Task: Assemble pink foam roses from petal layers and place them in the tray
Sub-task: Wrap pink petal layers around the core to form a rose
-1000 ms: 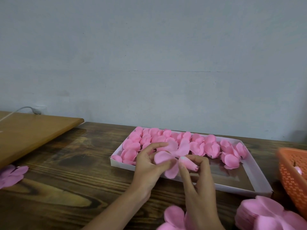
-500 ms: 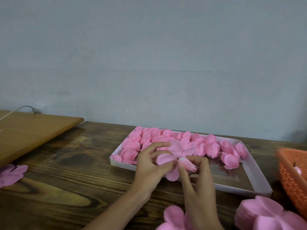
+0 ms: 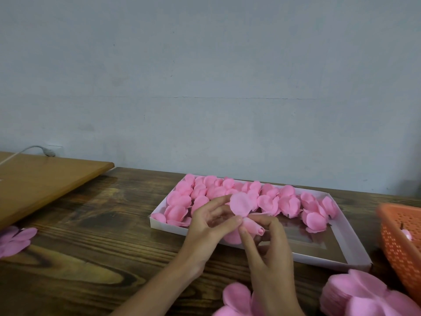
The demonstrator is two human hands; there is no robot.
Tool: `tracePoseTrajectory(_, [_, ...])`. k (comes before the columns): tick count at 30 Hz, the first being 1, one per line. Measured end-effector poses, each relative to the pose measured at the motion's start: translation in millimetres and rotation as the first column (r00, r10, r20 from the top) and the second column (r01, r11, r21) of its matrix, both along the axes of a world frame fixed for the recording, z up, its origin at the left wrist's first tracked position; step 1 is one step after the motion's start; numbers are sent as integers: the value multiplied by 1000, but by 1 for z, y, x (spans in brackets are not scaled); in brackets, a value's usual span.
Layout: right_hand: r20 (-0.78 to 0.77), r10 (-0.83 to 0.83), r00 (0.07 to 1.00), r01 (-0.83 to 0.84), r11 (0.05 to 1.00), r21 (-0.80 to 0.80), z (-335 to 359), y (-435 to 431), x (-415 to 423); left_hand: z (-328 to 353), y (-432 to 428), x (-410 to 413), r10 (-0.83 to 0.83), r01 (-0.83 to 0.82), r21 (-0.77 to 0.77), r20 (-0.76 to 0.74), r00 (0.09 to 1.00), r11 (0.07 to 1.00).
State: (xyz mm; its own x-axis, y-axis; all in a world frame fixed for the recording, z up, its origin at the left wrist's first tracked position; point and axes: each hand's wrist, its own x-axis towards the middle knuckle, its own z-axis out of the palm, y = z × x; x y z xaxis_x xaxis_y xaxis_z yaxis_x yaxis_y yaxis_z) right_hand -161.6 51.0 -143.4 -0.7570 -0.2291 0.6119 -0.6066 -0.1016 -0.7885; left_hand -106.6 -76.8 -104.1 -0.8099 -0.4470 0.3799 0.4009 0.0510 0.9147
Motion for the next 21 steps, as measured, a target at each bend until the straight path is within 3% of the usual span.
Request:
tracePoseTrajectory(14, [10, 27, 1000, -27, 999, 43, -3, -2, 0, -1, -4, -1, 108, -130, -307, -86, 990, 943])
tracePoseTrajectory(21, [35, 39, 999, -40, 998, 41, 0, 0, 1, 0, -5, 1, 109, -131, -259, -97, 989, 957])
